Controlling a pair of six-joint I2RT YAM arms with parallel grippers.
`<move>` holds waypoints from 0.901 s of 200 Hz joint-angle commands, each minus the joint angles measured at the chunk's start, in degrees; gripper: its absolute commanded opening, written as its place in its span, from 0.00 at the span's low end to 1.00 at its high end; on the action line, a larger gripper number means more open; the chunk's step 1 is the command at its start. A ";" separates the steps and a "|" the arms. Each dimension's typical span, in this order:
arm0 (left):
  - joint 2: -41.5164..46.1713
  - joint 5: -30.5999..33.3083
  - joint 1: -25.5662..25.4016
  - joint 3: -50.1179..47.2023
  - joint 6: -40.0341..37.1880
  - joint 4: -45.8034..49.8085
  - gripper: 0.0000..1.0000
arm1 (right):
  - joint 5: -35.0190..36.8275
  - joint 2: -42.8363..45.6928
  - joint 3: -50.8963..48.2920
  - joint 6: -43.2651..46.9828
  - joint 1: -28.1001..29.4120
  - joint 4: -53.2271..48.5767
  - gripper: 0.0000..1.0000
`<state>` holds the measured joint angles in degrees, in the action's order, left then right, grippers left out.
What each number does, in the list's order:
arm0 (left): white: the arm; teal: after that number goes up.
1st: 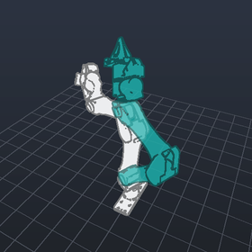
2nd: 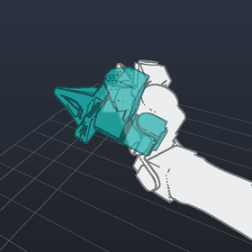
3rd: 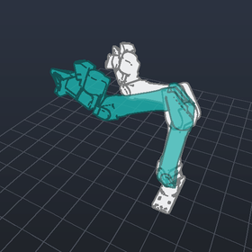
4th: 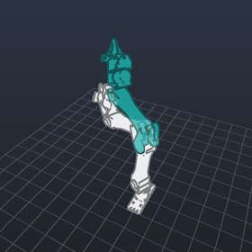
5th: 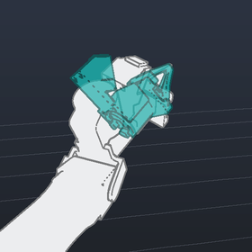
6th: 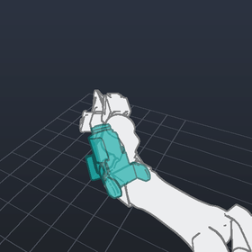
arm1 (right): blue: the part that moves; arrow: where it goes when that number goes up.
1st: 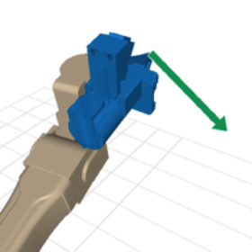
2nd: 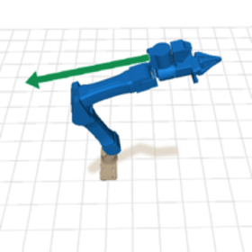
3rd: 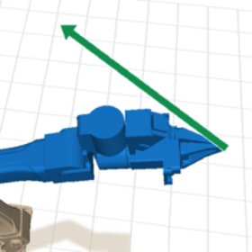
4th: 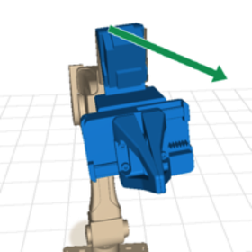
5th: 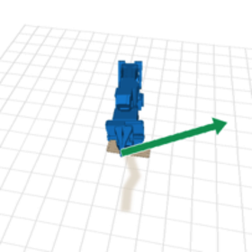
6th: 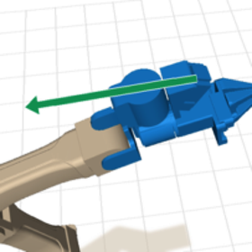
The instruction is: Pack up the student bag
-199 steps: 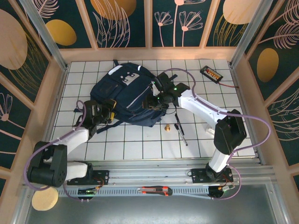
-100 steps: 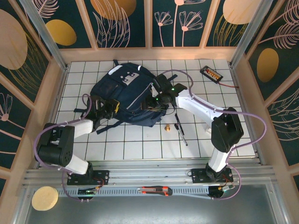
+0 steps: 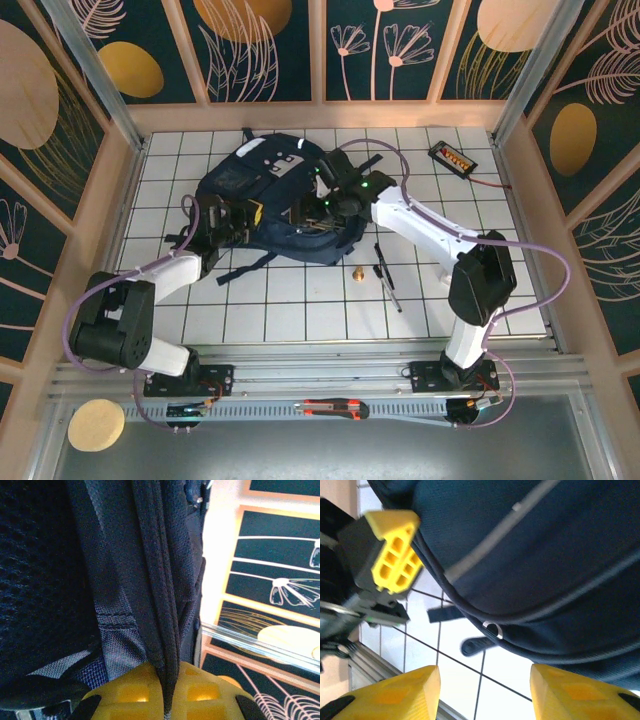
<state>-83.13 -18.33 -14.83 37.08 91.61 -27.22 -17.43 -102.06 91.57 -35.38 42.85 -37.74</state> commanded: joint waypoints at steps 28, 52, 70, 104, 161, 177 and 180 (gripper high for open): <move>4.51 7.02 -3.80 5.89 8.12 -7.35 0.00 | 7.70 -2.75 7.26 -4.68 0.78 -11.40 0.51; 4.76 8.56 -3.90 6.55 8.55 -6.76 0.00 | 11.54 -4.37 11.81 -4.01 1.90 -17.97 0.54; 4.41 8.93 -4.02 6.87 9.06 -7.10 0.00 | 15.19 -5.13 13.58 -2.72 3.38 -21.17 0.54; 3.25 8.91 -4.33 8.24 9.78 -7.23 0.00 | 20.66 -5.17 12.86 0.42 6.04 -19.78 0.53; 2.70 8.66 -4.42 9.48 10.17 -6.42 0.00 | 23.10 -6.85 9.46 1.35 7.08 -15.89 0.42; 2.95 8.57 -4.42 9.41 10.25 -6.06 0.00 | 24.87 -8.15 10.34 1.45 7.07 -15.67 0.40; 2.97 8.57 -4.42 9.36 10.25 -6.01 0.00 | 25.27 -8.36 10.71 1.35 7.07 -15.77 0.40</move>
<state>-81.65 -9.93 -19.09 42.54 98.91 -26.11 2.92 -108.05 101.80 -34.65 49.41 -54.37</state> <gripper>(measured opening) 0.062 0.408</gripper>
